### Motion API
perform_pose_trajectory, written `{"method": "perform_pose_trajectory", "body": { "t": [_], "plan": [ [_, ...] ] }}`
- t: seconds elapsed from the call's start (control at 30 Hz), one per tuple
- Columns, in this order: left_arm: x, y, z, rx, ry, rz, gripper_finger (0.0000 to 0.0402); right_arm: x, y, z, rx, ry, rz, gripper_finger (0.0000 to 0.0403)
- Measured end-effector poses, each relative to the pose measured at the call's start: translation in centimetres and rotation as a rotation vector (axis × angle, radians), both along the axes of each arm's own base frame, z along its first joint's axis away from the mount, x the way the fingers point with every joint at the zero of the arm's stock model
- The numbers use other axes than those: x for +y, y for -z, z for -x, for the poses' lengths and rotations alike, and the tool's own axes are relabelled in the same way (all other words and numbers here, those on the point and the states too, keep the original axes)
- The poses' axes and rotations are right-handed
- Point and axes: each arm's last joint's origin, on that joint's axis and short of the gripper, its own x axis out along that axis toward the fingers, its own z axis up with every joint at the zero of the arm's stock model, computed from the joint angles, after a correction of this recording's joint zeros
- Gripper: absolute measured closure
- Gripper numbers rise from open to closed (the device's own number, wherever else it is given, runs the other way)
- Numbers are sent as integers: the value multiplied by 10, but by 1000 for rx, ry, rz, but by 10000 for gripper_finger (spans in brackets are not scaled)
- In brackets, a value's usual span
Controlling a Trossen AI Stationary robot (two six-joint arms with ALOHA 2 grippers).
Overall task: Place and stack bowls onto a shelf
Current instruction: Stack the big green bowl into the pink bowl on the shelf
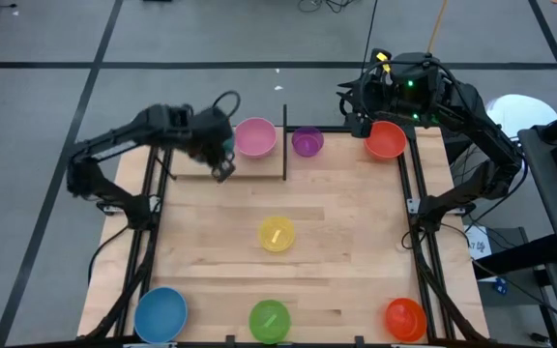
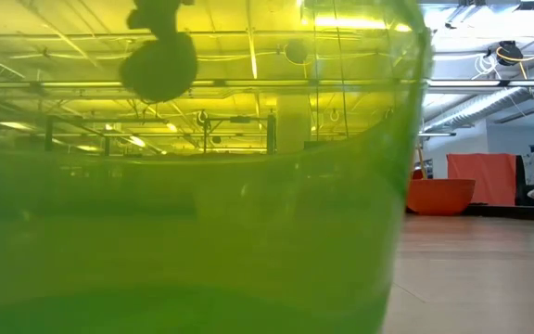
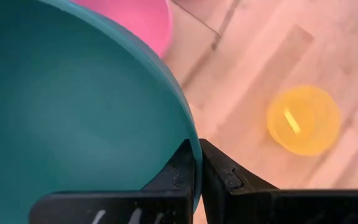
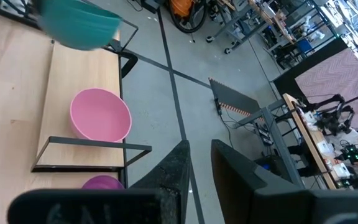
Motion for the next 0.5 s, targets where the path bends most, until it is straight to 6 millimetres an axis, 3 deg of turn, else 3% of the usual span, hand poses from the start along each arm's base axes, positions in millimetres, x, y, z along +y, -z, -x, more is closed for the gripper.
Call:
{"method": "perform_pose_trajectory", "body": {
  "t": [0.2,0.5],
  "plan": [
    [46,1,-22,3,70,34,394,0,0,0,0,0,0,342],
    [92,31,-59,88,177,40,394,0,0,0,0,1,-1,342]
  ]
}}
